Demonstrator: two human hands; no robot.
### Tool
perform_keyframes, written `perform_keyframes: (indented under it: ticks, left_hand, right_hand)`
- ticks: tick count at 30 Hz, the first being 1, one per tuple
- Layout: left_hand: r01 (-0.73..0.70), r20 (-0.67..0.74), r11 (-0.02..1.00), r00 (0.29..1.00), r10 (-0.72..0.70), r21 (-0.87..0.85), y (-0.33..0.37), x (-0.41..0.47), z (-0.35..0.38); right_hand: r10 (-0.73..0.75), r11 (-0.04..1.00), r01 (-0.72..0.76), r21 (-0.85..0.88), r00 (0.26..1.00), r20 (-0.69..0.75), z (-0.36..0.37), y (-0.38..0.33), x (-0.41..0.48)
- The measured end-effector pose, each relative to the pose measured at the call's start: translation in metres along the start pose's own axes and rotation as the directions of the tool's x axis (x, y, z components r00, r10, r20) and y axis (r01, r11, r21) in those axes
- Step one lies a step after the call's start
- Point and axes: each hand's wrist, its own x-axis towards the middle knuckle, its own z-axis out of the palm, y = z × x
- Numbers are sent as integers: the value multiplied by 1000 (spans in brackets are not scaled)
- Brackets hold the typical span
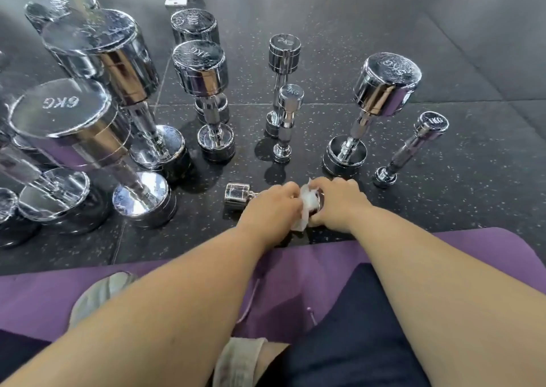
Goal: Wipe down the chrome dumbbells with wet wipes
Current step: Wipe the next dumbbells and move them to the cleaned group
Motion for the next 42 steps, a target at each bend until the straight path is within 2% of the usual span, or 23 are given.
perform_keyframes:
  ticks: [2, 4, 7, 9, 12, 15, 16, 17, 18, 19, 21, 26, 29, 31, 33, 35, 36, 39, 42]
  left_hand:
    - [123, -49, 992, 991, -125, -40, -6, 7, -8]
    - [217, -98, 975, 970, -220, -48, -13, 11, -13]
    - [78, -42, 995, 996, -76, 67, -8, 25, -21]
    - [-33, 8, 975, 999, 32, 219, 10, 37, -20]
    - [-86, 41, 957, 996, 78, 278, 7, 39, -1]
    - [-206, -48, 886, 968, 248, 415, -43, 23, 4]
    - [-245, 17, 846, 963, 270, 473, -58, 22, -2]
    - [-287, 166, 820, 958, 235, 495, -65, 22, -11]
    - [-289, 325, 823, 936, 136, 489, -64, 24, -21]
    - [-224, 383, 876, 923, 49, 427, -57, 30, -27]
    - [-107, 413, 955, 910, -17, 276, -32, 45, -27]
    - [-15, 390, 1000, 921, 14, -2, 10, 66, -14]
    - [-47, 422, 996, 907, 11, 75, -15, 57, -25]
    - [-89, 527, 973, 849, -37, 211, -42, 47, -39]
    - [-148, 572, 917, 814, -99, 370, -62, 38, -48]
    - [-179, 545, 866, 829, -122, 466, -63, 32, -47]
    - [-165, 529, 879, 842, -112, 448, -58, 33, -44]
    - [0, 428, 975, 899, -97, 221, -30, 35, -40]
    - [25, 280, 987, 957, -69, 160, -30, 20, -35]
  right_hand:
    - [31, 997, -33, 72, 999, 30, 2, 3, 0]
    - [62, 987, -61, 149, 998, -4, 6, 4, 4]
    - [130, 960, -97, 264, 985, -110, 10, 5, 8]
    - [172, 936, -114, 332, 973, -151, 12, 9, 10]
    - [164, 929, -87, 360, 968, -189, 11, 13, 10]
    - [117, 936, -56, 349, 981, -157, 14, 15, 11]
    - [102, 941, -45, 334, 983, -154, 15, 15, 12]
    - [92, 946, -37, 323, 983, -157, 16, 15, 13]
    - [86, 947, -32, 321, 984, -156, 17, 14, 14]
    - [87, 947, -34, 321, 985, -152, 18, 12, 15]
    - [79, 951, -31, 307, 986, -144, 18, 11, 16]
    - [50, 957, -3, 291, 987, -155, 16, 15, 16]
    - [18, 958, 24, 287, 990, -142, 14, 15, 17]
    - [9, 957, 30, 289, 991, -135, 14, 14, 18]
    - [10, 956, 27, 291, 992, -125, 13, 11, 19]
    - [17, 957, 16, 290, 994, -111, 13, 8, 20]
    - [26, 954, 5, 300, 995, -99, 12, 8, 21]
    - [51, 915, -29, 403, 998, -44, 9, 9, 20]
    - [125, 771, -105, 629, 992, 12, 6, 15, 15]
